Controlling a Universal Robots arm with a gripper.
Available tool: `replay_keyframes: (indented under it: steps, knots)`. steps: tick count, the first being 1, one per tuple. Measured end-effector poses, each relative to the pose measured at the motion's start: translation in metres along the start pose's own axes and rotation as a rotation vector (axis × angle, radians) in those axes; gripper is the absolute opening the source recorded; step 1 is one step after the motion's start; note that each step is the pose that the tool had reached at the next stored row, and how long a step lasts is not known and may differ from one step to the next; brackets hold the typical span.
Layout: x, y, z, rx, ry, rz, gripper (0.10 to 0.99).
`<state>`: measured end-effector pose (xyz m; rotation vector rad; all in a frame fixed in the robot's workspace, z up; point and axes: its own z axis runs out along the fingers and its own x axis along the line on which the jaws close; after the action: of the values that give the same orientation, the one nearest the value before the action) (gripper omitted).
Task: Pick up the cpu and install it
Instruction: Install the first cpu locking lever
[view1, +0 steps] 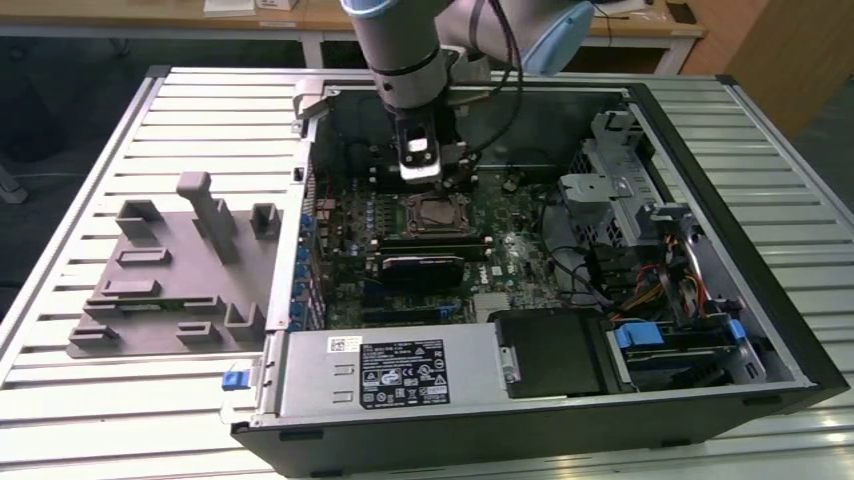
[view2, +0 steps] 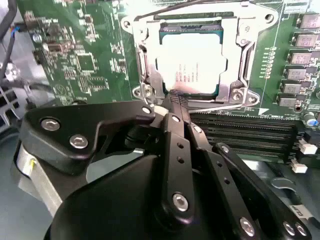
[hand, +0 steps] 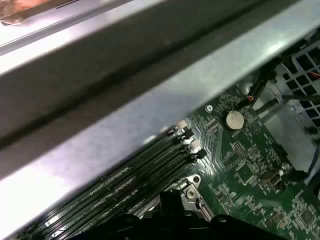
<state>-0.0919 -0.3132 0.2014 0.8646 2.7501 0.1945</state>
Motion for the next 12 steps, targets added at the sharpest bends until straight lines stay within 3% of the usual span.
replay_keyframes:
  steps: [10,12]
  knots:
    - [-0.0090,0.0092,-0.0436,0.000,-0.0002,0.001,0.110]
    - [-0.0101,0.0103,-0.0487,0.000,-0.0003,0.001,0.110]
